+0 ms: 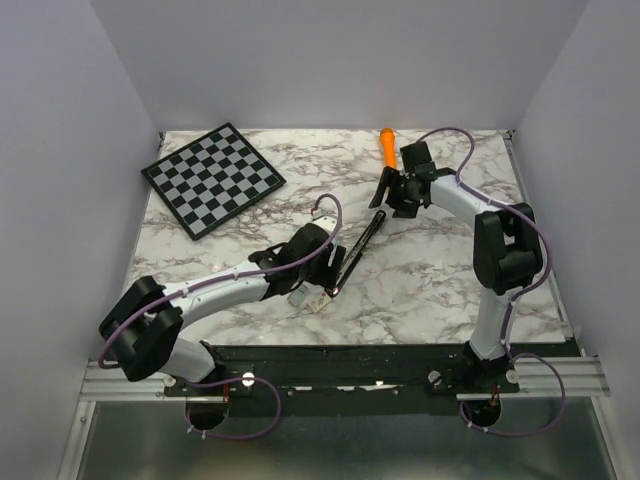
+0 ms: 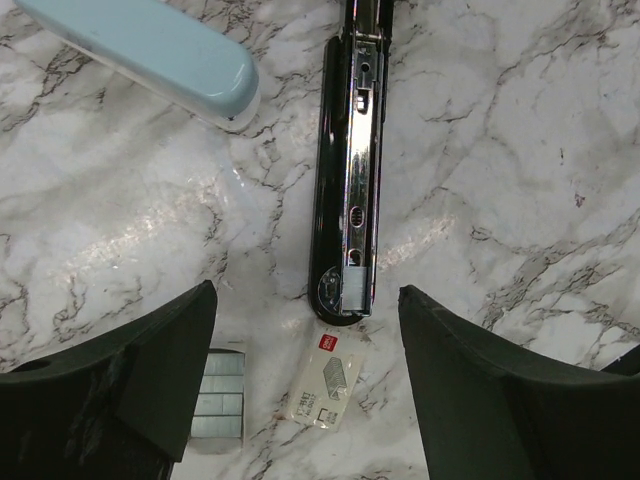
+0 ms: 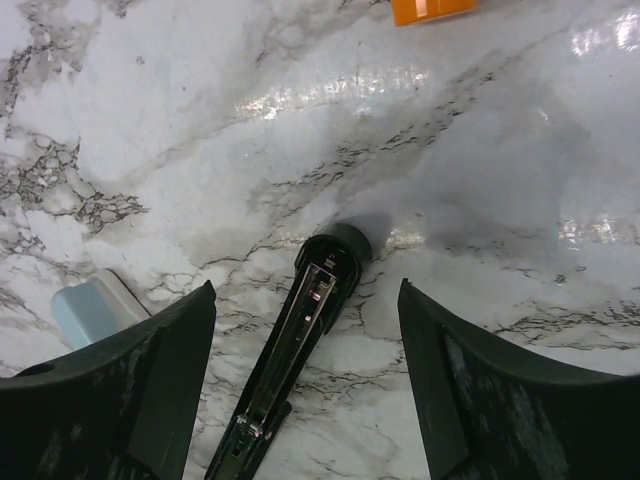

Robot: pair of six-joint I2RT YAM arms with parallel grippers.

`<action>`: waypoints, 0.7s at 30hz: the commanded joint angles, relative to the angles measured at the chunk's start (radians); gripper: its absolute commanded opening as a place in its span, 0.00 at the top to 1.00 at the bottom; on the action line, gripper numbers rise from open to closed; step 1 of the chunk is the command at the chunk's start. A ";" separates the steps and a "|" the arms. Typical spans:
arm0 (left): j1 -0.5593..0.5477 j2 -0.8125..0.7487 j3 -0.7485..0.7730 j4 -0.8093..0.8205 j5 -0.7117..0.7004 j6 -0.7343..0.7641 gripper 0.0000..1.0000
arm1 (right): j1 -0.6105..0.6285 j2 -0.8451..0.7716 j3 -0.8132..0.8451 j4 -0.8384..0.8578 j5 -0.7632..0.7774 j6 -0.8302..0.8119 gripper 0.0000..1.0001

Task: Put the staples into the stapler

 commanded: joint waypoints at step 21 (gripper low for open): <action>-0.037 0.219 0.028 0.068 0.132 0.067 0.46 | -0.030 0.133 0.017 -0.042 -0.074 0.110 0.42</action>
